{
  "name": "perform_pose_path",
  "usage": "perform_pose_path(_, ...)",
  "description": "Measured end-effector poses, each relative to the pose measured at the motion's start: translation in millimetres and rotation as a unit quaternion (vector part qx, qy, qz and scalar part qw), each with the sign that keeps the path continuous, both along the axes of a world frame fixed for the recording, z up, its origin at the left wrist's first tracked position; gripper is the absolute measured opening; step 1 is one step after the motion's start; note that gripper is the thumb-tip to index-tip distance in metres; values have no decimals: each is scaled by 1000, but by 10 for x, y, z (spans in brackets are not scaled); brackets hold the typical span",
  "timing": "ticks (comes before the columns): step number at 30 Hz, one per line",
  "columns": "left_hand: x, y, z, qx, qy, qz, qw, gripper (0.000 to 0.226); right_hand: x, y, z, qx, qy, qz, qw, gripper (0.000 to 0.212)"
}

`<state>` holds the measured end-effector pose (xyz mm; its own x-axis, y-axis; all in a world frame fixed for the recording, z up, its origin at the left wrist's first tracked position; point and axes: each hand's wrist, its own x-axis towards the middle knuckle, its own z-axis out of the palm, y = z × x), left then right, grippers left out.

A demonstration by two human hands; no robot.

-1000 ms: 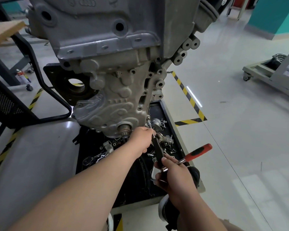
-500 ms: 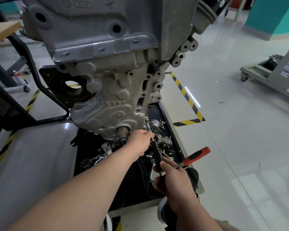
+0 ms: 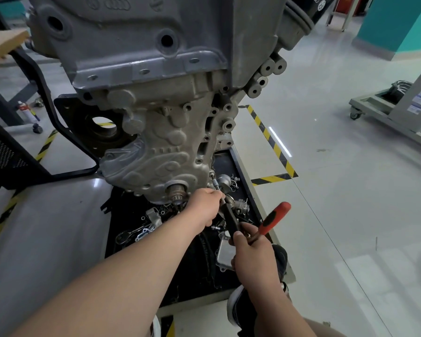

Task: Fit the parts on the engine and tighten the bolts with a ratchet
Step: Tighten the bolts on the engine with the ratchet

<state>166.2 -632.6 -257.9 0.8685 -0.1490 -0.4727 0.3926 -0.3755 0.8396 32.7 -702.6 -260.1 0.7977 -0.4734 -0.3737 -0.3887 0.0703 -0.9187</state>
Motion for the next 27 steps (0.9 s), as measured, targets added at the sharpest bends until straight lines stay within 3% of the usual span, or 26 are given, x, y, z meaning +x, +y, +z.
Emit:
perform_pose_path(4, -53, 29, 41, 9, 9, -20, 1000, 24, 19, 16, -4, 7, 1, -19, 1000, 19)
perform_pose_path(7, -116, 74, 66, 13, 27, -55, 998, 25, 19, 55, -4, 130, -4, -55, 990, 34)
perform_pose_path(14, -276, 298, 94, 39, 46, -128, 990, 31, 29, 240, -25, 334, -12, -92, 938, 29)
perform_pose_path(22, -407, 436, -19, 36, 45, -159, 986, 31, 15, 244, -102, 366, 0, -77, 927, 30)
perform_pose_path(27, -406, 407, -48, 38, 36, -160, 986, 27, 26, 214, -101, 504, 5, -84, 859, 33)
